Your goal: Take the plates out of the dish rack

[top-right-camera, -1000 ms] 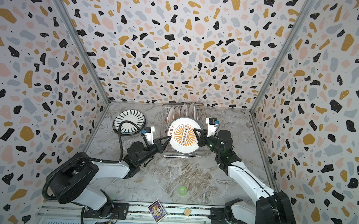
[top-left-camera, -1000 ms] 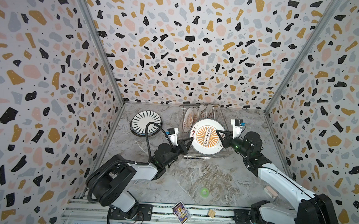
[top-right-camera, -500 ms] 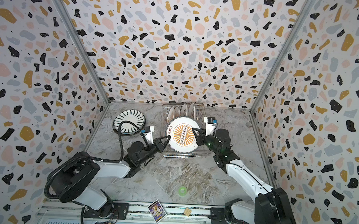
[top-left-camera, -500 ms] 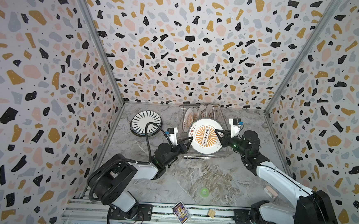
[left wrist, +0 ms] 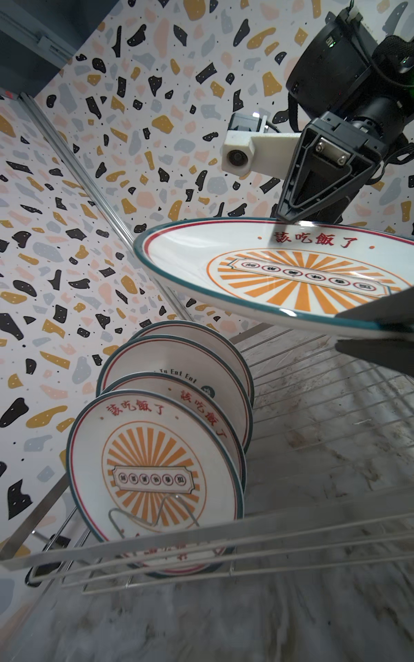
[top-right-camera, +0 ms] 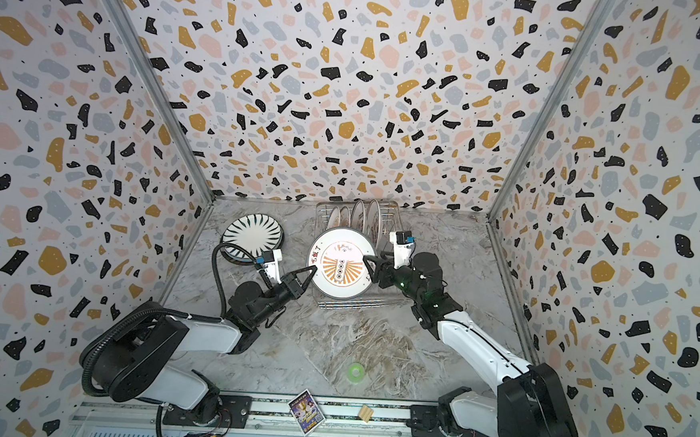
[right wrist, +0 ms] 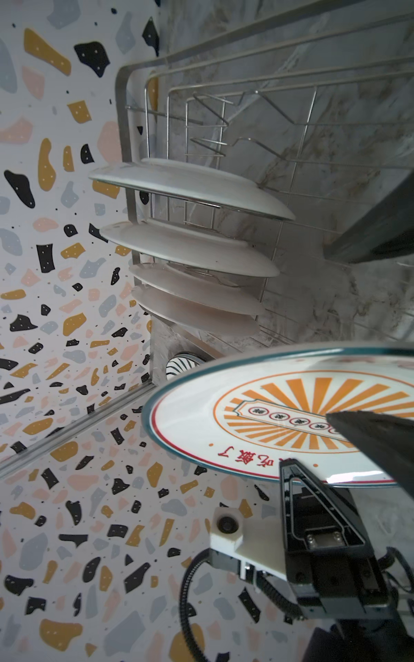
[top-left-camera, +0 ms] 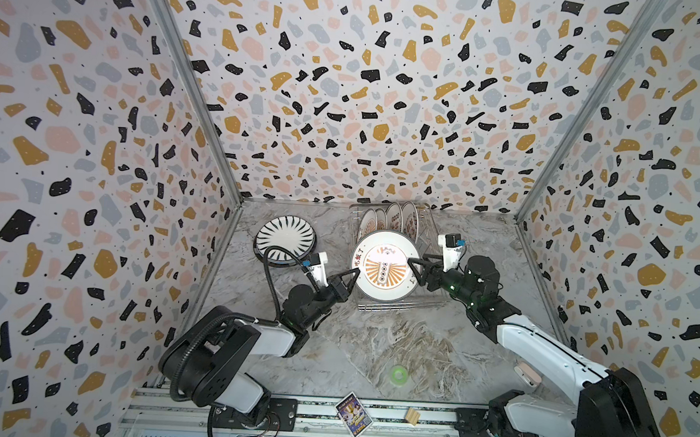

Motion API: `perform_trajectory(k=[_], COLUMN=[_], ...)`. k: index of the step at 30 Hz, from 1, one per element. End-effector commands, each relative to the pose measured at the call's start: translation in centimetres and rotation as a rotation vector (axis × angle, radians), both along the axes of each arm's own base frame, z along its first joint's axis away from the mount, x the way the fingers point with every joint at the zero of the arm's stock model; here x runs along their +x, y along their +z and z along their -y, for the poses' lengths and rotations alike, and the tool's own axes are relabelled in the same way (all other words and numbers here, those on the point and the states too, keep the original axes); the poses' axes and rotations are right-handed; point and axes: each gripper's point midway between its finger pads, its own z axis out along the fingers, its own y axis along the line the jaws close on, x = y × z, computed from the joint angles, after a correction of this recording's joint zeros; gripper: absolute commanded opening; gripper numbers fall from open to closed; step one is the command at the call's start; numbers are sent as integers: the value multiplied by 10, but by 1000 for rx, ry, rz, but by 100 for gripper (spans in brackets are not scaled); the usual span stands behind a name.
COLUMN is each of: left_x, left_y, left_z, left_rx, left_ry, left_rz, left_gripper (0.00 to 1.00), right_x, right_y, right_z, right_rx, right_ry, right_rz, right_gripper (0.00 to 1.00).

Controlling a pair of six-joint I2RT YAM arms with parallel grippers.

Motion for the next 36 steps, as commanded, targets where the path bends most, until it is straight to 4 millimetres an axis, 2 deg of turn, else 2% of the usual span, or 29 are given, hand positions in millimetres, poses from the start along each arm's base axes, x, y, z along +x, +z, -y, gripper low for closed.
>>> perform_trajectory(k=[1,8,17,24,29,34,36], left_x=[-4,-8,-16,-16,-11,-15,-18], left_y=[46,48,41,21,-3,-21,-30], left_z=[-19,-58,-113,-151,-167,-180,-183], left_rx=[-70,-36,-54,-24,-18,-41,-69], left_ry=[40,156,273,411,473,541,558], left_rz=[135,133,123,34,-82,-143,-169], left_gripper=[0,0,0,0,0,0,0], right_x=[3,-7,-40,-55,-61,-66,-79], right_y=[16,29,42,43,42,36,37], right_z=[-3,-20,-77,-115,-137,-160,-175], right_rx=[-29,-72,-119,-92,-70,-63,-16], right_ry=[-32,-74,25,115,159,217,317], right_rz=[53,126,249,272,281,263,235], right_gripper=[99,99,99,99,100,99,100])
